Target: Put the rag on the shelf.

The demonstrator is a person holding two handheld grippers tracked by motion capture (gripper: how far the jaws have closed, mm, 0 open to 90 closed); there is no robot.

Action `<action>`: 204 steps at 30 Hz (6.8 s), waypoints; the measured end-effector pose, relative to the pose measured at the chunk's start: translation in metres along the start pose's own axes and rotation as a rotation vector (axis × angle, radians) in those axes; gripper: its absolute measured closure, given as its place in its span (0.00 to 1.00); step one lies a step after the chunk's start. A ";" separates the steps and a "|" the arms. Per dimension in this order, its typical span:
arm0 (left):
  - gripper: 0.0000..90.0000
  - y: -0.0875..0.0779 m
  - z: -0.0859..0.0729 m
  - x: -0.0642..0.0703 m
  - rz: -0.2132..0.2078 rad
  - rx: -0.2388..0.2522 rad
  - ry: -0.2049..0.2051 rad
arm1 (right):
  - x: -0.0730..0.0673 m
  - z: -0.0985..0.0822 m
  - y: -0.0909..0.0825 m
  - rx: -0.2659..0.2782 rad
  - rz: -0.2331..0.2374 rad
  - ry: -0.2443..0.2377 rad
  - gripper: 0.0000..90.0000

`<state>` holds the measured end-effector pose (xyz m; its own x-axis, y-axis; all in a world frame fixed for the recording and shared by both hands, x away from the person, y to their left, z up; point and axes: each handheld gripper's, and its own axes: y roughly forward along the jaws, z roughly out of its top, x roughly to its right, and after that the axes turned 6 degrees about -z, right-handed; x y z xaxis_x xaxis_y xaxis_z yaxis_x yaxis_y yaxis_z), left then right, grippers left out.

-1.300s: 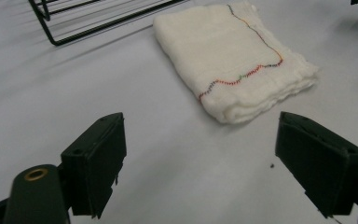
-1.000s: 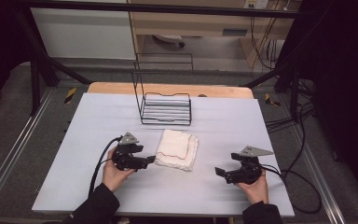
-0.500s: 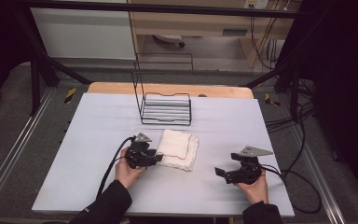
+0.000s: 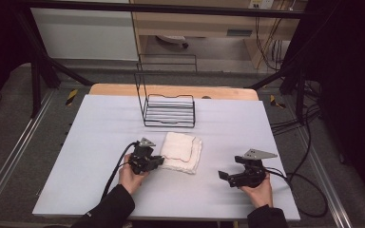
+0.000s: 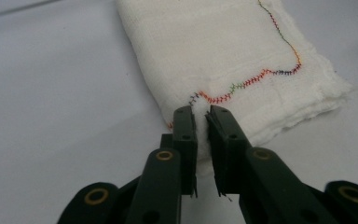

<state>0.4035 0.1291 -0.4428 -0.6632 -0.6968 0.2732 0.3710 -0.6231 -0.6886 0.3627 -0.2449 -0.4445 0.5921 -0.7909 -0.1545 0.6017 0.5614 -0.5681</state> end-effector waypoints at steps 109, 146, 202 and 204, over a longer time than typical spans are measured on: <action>0.26 -0.009 0.040 -0.041 0.090 0.067 0.048 | -0.052 0.024 0.042 -0.070 0.014 -0.072 0.01; 0.85 0.022 0.036 -0.049 0.002 0.008 -0.034 | -0.044 0.033 0.049 -0.038 0.008 -0.053 0.02; 0.86 0.025 0.034 -0.040 0.052 0.025 0.028 | -0.034 0.076 0.138 -0.116 -0.044 0.044 0.63; 0.86 0.025 0.034 -0.040 0.052 0.025 0.029 | -0.035 0.075 0.137 -0.120 -0.040 0.048 0.65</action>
<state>0.4612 0.1298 -0.4482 -0.6611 -0.7180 0.2176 0.4211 -0.5952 -0.6844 0.4647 -0.1216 -0.4560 0.5406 -0.8246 -0.1667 0.5543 0.4982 -0.6668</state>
